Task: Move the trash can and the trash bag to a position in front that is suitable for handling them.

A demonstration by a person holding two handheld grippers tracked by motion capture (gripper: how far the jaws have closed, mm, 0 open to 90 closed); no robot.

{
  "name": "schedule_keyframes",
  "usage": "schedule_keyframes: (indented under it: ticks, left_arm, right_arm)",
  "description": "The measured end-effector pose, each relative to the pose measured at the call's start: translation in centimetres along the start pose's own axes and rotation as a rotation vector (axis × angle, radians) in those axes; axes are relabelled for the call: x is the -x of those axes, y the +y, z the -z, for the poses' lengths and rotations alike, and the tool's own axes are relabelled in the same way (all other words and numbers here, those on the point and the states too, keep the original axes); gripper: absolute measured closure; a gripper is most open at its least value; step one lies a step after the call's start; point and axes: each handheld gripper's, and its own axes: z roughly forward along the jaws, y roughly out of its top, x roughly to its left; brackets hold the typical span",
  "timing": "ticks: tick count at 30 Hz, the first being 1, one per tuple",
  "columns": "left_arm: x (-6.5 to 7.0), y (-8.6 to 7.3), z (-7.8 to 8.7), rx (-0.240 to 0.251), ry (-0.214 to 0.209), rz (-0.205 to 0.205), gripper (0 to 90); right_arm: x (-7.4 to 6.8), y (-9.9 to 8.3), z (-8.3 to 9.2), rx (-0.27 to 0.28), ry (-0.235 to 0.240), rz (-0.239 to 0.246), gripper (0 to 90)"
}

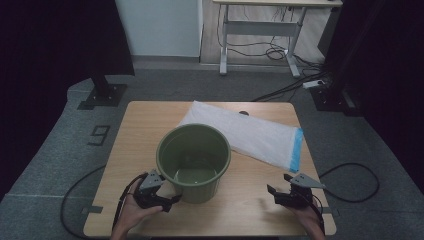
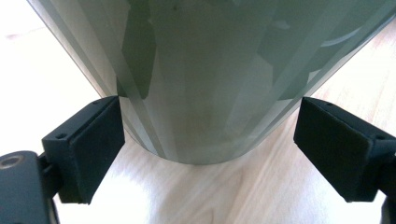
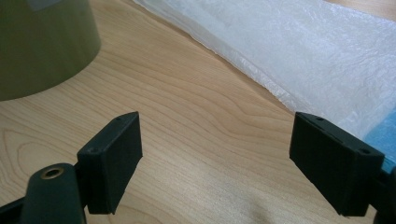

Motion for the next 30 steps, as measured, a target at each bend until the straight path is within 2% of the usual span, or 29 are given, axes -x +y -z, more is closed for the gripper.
schedule_keyframes:
  ticks: [3, 12, 18, 21, 24, 28, 30]
  left_arm:
    - [0.0, 0.9, -1.0, -0.004, 0.001, -0.010, 8.7]
    - [0.0, 2.9, -3.3, -0.007, 0.017, 0.000, 9.2]
    - [-0.5, 4.1, -4.5, -0.007, 0.013, 0.004, 9.5]
    - [-1.1, 4.6, -5.4, 0.002, 0.010, 0.023, 9.6]
    - [-1.2, 4.7, -5.6, 0.007, 0.012, 0.030, 10.8]
    - [-1.1, 4.4, -5.1, 0.008, 0.042, 0.033, 13.8]
    - [-0.9, 3.9, -4.2, 0.013, 0.047, 0.036, 13.7]
  right_arm:
    - [0.0, 0.0, 0.1, 0.003, 0.000, -0.001, 16.9]
    - [-0.1, 0.0, -0.1, -0.005, 0.003, 0.005, 16.9]
    - [-0.2, -0.1, -0.2, -0.013, 0.004, 0.005, 16.9]
    - [-0.3, -0.2, -0.2, -0.019, 0.007, 0.008, 16.9]
    - [-0.4, -0.2, -0.3, -0.024, 0.008, 0.013, 16.9]
    - [-0.4, -0.2, -0.4, -0.027, 0.007, 0.018, 16.9]
    - [-0.3, -0.2, -0.4, -0.029, 0.006, 0.015, 16.9]
